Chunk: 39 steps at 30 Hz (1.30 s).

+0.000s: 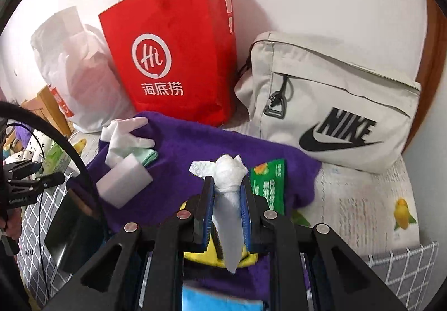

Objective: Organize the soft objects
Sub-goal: 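Lower the green pack and white tissue onto the towel and open both tools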

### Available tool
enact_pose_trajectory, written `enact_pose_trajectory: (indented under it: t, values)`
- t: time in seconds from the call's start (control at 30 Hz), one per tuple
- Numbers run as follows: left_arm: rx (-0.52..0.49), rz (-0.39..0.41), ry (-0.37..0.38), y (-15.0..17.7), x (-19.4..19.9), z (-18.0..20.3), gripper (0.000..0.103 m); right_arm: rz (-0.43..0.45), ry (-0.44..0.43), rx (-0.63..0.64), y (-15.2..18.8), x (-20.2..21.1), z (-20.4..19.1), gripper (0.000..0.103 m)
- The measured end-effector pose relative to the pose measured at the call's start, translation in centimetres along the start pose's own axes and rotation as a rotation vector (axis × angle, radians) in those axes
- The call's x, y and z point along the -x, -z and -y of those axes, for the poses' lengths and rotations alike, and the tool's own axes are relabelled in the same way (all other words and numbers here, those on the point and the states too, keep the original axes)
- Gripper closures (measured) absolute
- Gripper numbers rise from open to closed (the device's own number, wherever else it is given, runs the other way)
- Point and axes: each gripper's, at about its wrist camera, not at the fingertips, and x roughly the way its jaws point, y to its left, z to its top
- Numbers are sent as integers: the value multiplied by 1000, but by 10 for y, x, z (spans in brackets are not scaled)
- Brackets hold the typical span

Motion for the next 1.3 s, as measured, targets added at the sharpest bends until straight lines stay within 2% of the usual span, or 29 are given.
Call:
enact_pose_trajectory:
  t: [0.27, 0.63, 0.8, 0.83, 0.93, 0.97, 1.3]
  values:
    - [8, -14, 11, -7, -16, -2, 53, -126, 19, -17, -7, -57, 12, 85]
    - [-8, -12, 47, -17, -27, 11, 53, -205, 12, -15, 3, -74, 17, 84]
    - [-19, -34, 34, -25, -38, 20, 53, -238, -6, -4, 5, -85, 11, 81]
    - [-22, -42, 36, -26, -42, 21, 53, -236, -4, 2, 5, -84, 10, 79]
    - [-5, -66, 53, -29, -54, 22, 53, -203, 8, 7, 2, -75, 8, 53]
    - [-1, -76, 61, -29, -58, 22, 53, -186, 9, 8, 0, -70, 8, 50]
    - [8, -126, 84, -29, -85, 25, 53, -101, -21, 21, -11, -33, 7, 50]
